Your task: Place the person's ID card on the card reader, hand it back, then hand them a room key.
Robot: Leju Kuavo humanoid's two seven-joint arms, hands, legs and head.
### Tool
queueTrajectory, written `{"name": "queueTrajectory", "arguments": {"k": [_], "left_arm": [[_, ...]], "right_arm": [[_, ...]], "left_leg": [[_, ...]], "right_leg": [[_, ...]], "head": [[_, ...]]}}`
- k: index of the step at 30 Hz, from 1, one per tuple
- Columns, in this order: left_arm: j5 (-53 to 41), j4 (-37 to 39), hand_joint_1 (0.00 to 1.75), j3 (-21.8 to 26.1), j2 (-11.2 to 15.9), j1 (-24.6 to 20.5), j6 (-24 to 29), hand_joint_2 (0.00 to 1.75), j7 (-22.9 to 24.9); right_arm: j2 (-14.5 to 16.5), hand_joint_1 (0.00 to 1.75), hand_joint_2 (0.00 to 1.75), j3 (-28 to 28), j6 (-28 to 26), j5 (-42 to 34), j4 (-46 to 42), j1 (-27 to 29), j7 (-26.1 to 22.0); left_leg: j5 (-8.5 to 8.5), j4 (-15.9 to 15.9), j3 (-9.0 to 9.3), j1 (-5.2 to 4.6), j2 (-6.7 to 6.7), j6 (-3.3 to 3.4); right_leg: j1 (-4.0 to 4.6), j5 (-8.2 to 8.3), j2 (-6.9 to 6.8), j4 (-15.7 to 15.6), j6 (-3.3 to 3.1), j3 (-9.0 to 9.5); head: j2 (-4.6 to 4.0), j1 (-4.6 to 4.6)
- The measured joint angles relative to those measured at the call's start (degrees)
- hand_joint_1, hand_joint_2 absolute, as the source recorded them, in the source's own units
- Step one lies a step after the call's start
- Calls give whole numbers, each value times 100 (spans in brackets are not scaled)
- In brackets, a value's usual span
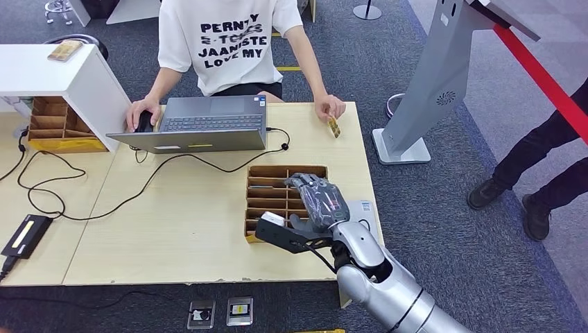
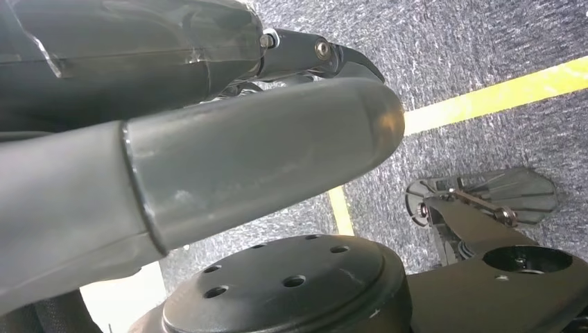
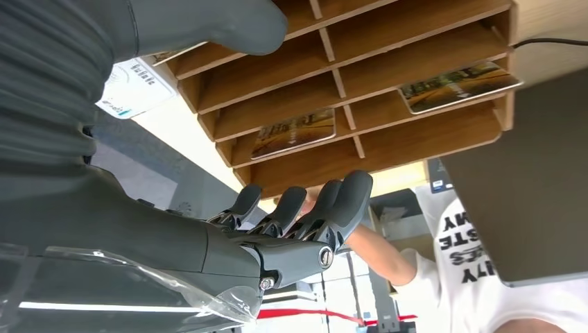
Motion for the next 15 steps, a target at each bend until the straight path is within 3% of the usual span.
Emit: {"name": "queueTrajectory", "arguments": {"k": [15], "left_arm": [[-18,20,0,39,1,10,1,0,0]], "right_arm": [[-189,52,175,-94,-122,142,33,133,326]], "left_leg": [[0,0,3,0,1,0]], "right_leg": [[0,0,2,0,0,0]], "head": [[0,1]]}}
